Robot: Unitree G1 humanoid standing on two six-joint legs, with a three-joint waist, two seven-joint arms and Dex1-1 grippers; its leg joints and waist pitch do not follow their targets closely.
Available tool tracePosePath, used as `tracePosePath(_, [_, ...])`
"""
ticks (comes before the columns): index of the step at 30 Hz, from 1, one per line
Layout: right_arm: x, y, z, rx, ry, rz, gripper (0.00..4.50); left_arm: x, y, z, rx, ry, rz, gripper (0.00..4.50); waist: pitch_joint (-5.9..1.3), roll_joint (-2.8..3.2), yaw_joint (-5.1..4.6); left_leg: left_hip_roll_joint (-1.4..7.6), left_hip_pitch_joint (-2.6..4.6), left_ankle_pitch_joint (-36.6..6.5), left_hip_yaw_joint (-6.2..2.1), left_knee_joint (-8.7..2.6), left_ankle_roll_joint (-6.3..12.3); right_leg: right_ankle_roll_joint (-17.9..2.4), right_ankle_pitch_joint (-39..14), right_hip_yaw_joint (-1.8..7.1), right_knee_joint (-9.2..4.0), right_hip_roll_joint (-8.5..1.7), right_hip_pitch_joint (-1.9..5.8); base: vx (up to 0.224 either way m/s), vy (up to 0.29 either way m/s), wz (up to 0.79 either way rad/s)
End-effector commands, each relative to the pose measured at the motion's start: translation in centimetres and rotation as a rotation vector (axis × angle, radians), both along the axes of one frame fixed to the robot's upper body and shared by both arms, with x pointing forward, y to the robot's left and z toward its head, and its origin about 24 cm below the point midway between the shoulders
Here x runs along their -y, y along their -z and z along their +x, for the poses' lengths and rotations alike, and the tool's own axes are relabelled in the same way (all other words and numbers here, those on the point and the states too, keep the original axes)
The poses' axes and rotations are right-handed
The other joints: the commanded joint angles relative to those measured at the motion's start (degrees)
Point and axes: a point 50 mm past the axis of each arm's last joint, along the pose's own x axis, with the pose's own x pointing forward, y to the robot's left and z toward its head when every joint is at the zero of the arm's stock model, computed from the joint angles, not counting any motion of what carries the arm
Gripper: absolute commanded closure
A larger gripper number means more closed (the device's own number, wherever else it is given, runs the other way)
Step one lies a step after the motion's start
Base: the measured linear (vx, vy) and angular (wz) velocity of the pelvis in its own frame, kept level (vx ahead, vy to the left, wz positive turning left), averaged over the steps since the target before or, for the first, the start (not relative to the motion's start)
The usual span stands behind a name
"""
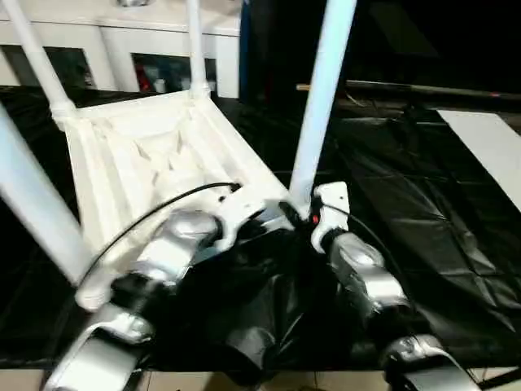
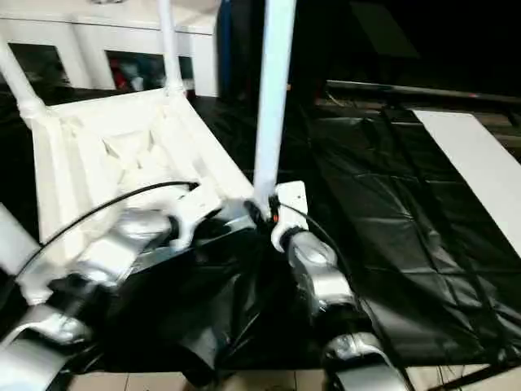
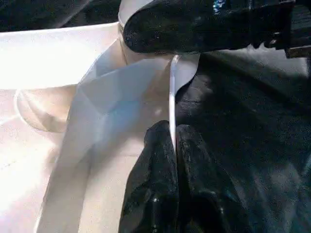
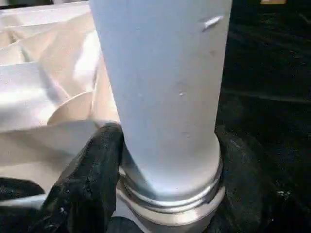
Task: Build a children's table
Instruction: Rotate leg to tighten
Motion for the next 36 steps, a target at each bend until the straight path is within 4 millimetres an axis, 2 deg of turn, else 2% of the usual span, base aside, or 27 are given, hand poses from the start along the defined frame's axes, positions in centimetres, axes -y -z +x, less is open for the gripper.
tracePosePath(1, [-0.6,1.6,-0.9,-0.072,-0.059,-0.022,1.89,-0.2,2.4,-0.7,-0.065,-0.036,0.076,4.50,-2.20,0.27,-0.02,0.75,0.01,-18.2,-0.10,-4.59,-0.20,-7.8,-21.2,1.71,-5.49,-2.92,1.04,0.000,0.000,0.00])
tracePosePath(2, [-0.6,1.6,-0.9,-0.072,-0.059,-0.022,1.89,-0.2,2.4,-0.7,-0.065,-0.036,0.076,4.50,-2.28,0.31,0.05,0.82,-0.26,-17.2,-0.13,-4.64,0.09,-8.6,-19.1,1.72,-5.24,-3.00,1.37,0.000,0.000,0.00])
tracePosePath(4, [-1.1,1.4,-0.9,-0.055,-0.087,-0.005,1.19,-0.1,2.5,-0.7,-0.061,-0.038,0.084,4.50,-2.25,0.32,0.06,0.83,-0.33,-16.7,-0.07,-4.67,0.17,-9.1,-17.9,1.70,-5.15,-3.00,1.43,0.000,0.000,0.00])
tracePosePath(7, [-0.6,-0.1,-1.8,0.027,-0.280,0.116,1.13,-0.8,2.4,-0.8,-0.054,-0.035,0.117,4.50,-2.26,0.21,0.69,1.04,-0.02,-16.8,0.10,-4.53,1.57,-9.2,-16.3,1.81,-5.21,-2.93,1.63,0.000,0.000,0.00])
tracePosePath(8, [-0.6,-0.1,-1.8,0.027,-0.280,0.116,0.83,-0.8,2.4,-0.8,-0.054,-0.035,0.117,4.50,-2.24,0.18,0.63,1.08,-0.28,-16.4,0.06,-4.59,1.75,-9.6,-15.6,1.81,-5.03,-2.92,1.72,0.000,0.000,0.00])
tracePosePath(10, [0.7,-0.2,-2.5,0.034,-0.420,0.045,0.83,-1.3,2.4,-1.0,-0.059,-0.027,0.125,4.50,-2.32,0.17,0.58,0.98,-0.92,-15.0,-0.14,-4.70,1.92,-9.5,-15.8,1.57,-4.97,-3.02,2.32,0.000,0.000,0.00])
tracePosePath(11, [1.5,-0.2,-2.9,0.038,-0.483,-0.007,0.83,-1.5,2.4,-1.1,-0.061,-0.020,0.126,4.50,-2.28,0.10,0.28,0.94,-1.05,-14.7,-0.09,-4.54,2.34,-9.5,-16.0,1.56,-5.06,-3.04,2.30,0.000,0.000,0.00])
tracePosePath(13, [3.3,-0.4,-3.3,0.034,-0.556,-0.068,0.83,-2.0,2.4,-1.4,-0.067,-0.002,0.133,4.50,-2.29,0.08,-0.02,0.92,-0.89,-15.7,-0.11,-4.45,2.47,-9.4,-18.8,1.54,-5.40,-3.13,2.10,0.000,0.000,0.00])
tracePosePath(15, [3.8,-0.6,-3.3,0.037,-0.567,-0.072,0.83,-2.1,2.4,-1.4,-0.066,0.009,0.136,4.50,-2.32,0.06,-0.04,1.02,-0.87,-15.7,-0.14,-4.43,2.61,-9.6,-19.4,1.63,-5.44,-3.20,2.02,0.000,0.000,0.00])
tracePosePath(18, [5.2,-1.6,-2.8,0.072,-0.570,-0.079,0.83,-2.5,2.1,-2.0,-0.074,0.072,0.137,4.50,-2.58,0.27,0.01,1.17,-0.75,-13.7,-0.12,-4.37,2.66,-11.3,-15.5,1.64,-5.00,-3.13,2.12,0.000,0.000,0.00])
tracePosePath(21, [5.6,-2.5,-2.8,0.092,-0.604,-0.061,0.83,-2.7,1.6,-2.9,-0.090,0.160,0.128,4.50,-2.88,0.09,-0.02,1.13,-0.83,-10.7,0.07,-4.10,3.44,-13.0,-9.8,1.61,-4.44,-3.02,2.44,0.000,0.000,0.00])
tracePosePath(22, [5.7,-2.7,-2.8,0.094,-0.617,-0.057,0.83,-2.8,1.5,-3.1,-0.095,0.178,0.127,4.50,-2.91,0.24,0.04,1.15,-0.69,-8.7,0.28,-3.94,4.25,-14.1,-5.6,1.62,-4.08,-2.88,2.47,0.000,0.000,0.00])
tracePosePath(23, [5.8,-3.0,-2.9,0.097,-0.643,-0.063,0.83,-3.0,1.4,-3.5,-0.101,0.212,0.125,4.50,-2.90,0.22,0.19,1.14,-0.69,-8.0,0.26,-3.95,4.67,-14.6,-4.4,1.56,-3.86,-2.93,2.65,0.000,0.000,0.00])
tracePosePath(27, [5.9,-3.2,-3.2,0.089,-0.695,-0.083,0.83,-3.6,1.1,-4.2,-0.117,0.265,0.119,4.50,-2.87,0.27,0.32,1.26,-0.56,-7.9,0.32,-3.98,4.69,-15.0,-4.8,1.51,-3.77,-3.00,2.65,0.000,0.000,0.00])
tracePosePath(28, [5.9,-3.2,-3.4,0.080,-0.721,-0.082,0.83,-3.7,0.9,-4.5,-0.115,0.295,0.106,4.50,-2.84,0.38,0.31,1.25,-0.32,-8.3,0.41,-3.97,4.24,-15.0,-5.3,1.52,-3.88,-2.88,2.50,0.000,0.000,0.00])
tracePosePath(30, [5.5,-2.8,-3.7,0.066,-0.758,-0.086,0.83,-3.5,0.7,-5.2,-0.132,0.367,0.072,4.50,-2.81,0.33,0.45,1.23,-0.46,-8.3,0.34,-4.05,4.11,-15.0,-5.1,1.52,-3.73,-2.95,2.64,0.000,0.000,0.00])
tracePosePath(33, [5.0,-2.3,-4.0,0.041,-0.799,-0.096,0.83,-3.3,0.5,-6.0,-0.154,0.430,0.053,4.50,-2.85,0.34,0.46,1.28,-0.23,-8.2,0.45,-4.02,3.94,-15.1,-4.6,1.56,-3.66,-2.92,2.51,0.000,0.000,0.00])
tracePosePath(36, [4.8,-2.1,-3.8,0.036,-0.796,-0.104,0.83,-3.2,0.4,-6.0,-0.152,0.431,0.049,4.50,-2.76,0.35,1.03,1.30,0.07,-8.2,0.62,-4.03,3.55,-15.2,-4.3,1.60,-3.61,-2.87,2.38,0.000,0.000,0.00])
